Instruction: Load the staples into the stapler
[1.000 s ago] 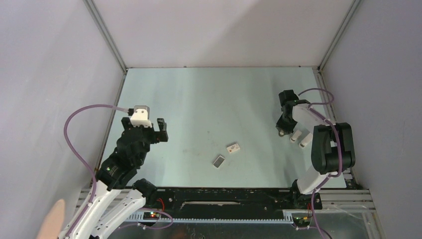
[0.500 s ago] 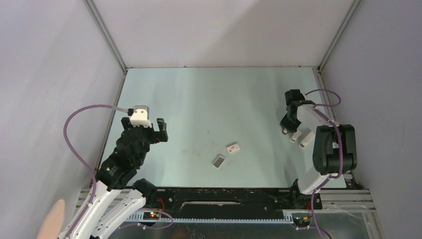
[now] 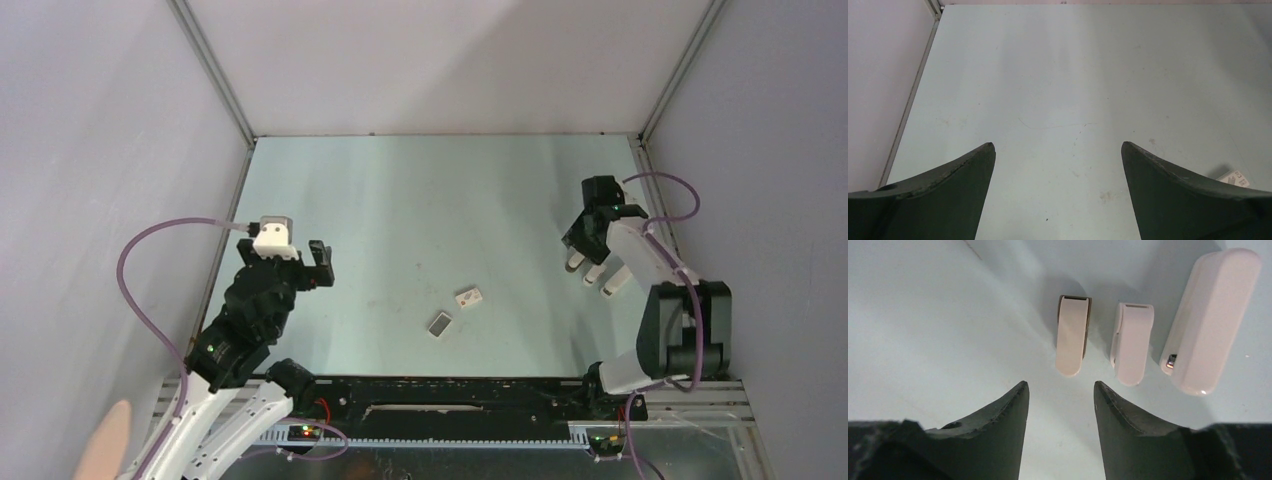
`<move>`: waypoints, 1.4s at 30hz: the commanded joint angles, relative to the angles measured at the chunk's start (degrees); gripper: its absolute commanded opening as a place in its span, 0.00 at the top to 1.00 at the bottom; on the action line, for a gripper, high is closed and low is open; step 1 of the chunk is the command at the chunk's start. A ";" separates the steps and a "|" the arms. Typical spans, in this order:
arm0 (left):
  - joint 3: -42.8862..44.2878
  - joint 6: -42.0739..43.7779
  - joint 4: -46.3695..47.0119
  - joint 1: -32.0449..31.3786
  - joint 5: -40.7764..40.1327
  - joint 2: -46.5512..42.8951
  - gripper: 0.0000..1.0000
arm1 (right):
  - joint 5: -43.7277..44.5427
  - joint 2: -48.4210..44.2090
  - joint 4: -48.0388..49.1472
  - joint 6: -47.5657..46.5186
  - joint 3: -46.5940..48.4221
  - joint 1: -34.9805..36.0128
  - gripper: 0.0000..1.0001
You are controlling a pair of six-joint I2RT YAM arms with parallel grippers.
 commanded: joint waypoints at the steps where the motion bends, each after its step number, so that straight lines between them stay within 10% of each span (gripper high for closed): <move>1: 1.22 -1.42 0.07 0.53 0.10 -2.13 0.00 | -0.34 -11.06 -0.97 -2.53 -0.82 0.03 0.45; 11: 4.93 -4.70 -5.14 0.54 -3.89 -10.03 0.00 | 0.74 -45.10 -3.95 -12.82 -1.31 -0.07 0.01; 24: 8.11 -5.36 -7.32 0.53 -8.53 -23.08 0.00 | 0.70 -72.16 -8.44 -25.28 -2.73 0.42 0.01; 42: -10.18 -7.33 1.16 0.53 -9.73 -39.33 0.00 | 3.63 -90.00 -6.56 -27.36 -12.88 7.79 0.01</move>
